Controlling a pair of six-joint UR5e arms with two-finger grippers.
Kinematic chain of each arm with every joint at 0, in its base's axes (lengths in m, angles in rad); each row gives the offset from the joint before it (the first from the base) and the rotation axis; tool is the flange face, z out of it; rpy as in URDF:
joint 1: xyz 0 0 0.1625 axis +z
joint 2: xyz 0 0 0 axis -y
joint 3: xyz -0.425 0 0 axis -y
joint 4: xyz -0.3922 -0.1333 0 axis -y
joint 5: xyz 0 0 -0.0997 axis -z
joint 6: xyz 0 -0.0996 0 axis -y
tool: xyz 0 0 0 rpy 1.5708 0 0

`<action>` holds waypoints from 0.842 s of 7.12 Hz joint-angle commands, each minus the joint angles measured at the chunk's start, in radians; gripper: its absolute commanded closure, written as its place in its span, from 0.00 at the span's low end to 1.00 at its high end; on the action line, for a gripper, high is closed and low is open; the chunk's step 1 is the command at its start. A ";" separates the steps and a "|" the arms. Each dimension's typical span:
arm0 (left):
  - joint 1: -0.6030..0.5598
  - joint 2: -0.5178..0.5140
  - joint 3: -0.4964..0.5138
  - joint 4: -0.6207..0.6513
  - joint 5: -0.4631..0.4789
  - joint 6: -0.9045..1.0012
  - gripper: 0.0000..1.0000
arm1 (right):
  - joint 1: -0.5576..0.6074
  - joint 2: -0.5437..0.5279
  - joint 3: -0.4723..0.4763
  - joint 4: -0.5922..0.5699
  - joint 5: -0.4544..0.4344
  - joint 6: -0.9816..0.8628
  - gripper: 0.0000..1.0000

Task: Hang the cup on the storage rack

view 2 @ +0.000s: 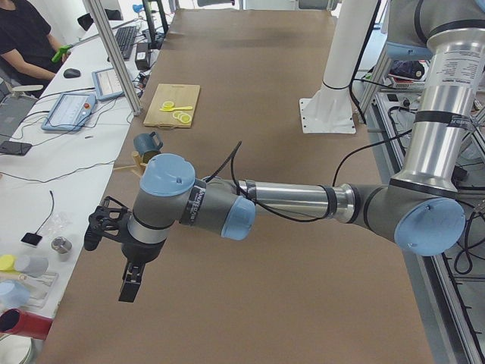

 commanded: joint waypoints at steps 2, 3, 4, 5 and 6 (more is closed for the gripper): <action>0.129 0.005 -0.013 0.147 -0.158 0.005 0.02 | 0.039 -0.041 -0.002 0.001 0.103 -0.004 0.00; 0.172 0.053 -0.055 0.154 -0.180 0.002 0.02 | 0.039 -0.035 0.001 0.001 0.100 0.000 0.00; 0.206 0.088 -0.086 0.163 -0.188 -0.006 0.02 | 0.039 -0.034 0.001 0.001 0.103 0.000 0.00; 0.244 0.138 -0.146 0.167 -0.197 -0.009 0.02 | 0.036 -0.034 0.000 0.002 0.098 -0.001 0.00; 0.246 0.165 -0.189 0.187 -0.199 -0.009 0.02 | 0.036 -0.031 0.003 0.004 0.097 -0.007 0.00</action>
